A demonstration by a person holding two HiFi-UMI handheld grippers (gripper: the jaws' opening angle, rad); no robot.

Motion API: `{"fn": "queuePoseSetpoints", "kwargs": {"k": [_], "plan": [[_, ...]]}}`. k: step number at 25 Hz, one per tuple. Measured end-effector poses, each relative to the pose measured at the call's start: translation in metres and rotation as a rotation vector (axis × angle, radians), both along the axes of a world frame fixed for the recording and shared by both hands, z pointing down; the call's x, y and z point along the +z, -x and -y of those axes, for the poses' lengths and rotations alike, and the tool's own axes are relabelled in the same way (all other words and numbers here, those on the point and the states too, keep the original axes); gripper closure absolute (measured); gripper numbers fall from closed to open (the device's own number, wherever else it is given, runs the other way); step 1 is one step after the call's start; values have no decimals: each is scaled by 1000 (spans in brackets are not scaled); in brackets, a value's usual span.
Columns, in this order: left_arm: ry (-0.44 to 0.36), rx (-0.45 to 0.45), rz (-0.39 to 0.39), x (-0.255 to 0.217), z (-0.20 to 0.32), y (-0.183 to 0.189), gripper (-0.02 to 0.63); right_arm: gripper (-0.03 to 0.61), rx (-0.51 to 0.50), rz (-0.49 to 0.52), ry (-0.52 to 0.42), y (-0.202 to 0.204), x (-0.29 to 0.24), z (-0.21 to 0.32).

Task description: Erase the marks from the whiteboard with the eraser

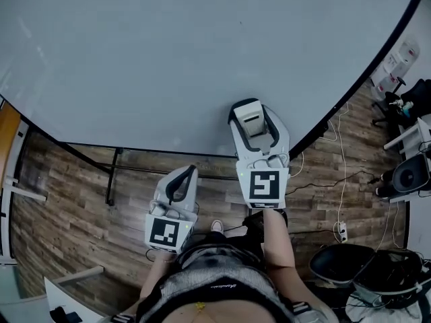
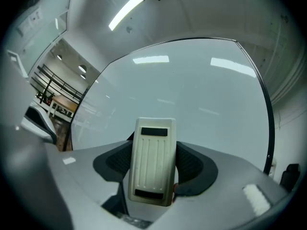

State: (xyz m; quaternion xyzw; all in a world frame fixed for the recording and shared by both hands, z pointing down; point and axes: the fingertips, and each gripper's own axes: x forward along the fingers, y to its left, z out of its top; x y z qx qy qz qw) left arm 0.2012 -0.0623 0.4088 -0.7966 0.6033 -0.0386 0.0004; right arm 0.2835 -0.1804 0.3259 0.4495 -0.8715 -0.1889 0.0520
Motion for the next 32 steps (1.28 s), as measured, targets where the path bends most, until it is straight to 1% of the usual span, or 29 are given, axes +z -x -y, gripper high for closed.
{"fn": "queuePoseSetpoints", "kwargs": {"k": [4,7,11,13,16,21,24,27,29,32], "plan": [[-48,-27,-1,-15,10,0,611,308,-33,37,30,-3,5,-2],[-59,-48,12,-19,17,3,611,308,-37,35,63,1,18,-4],[-94,-45,-4,-27,31,7,611,308,-77,30,101,12,36,-3],[-106,-40,12,-29,38,5,611,309,-96,26,115,14,42,-3],[-112,-15,29,-29,54,10,611,310,-84,9,122,22,46,3],[-119,27,6,-25,75,59,611,310,-73,41,139,67,40,14],[-129,59,7,-24,89,87,611,310,-52,59,132,93,36,22],[-119,91,17,-28,100,87,611,310,-24,76,122,92,32,26],[-112,110,24,-30,96,82,611,310,-9,83,128,86,31,19],[-101,135,25,-29,86,86,611,310,-2,89,148,97,35,4]]}}
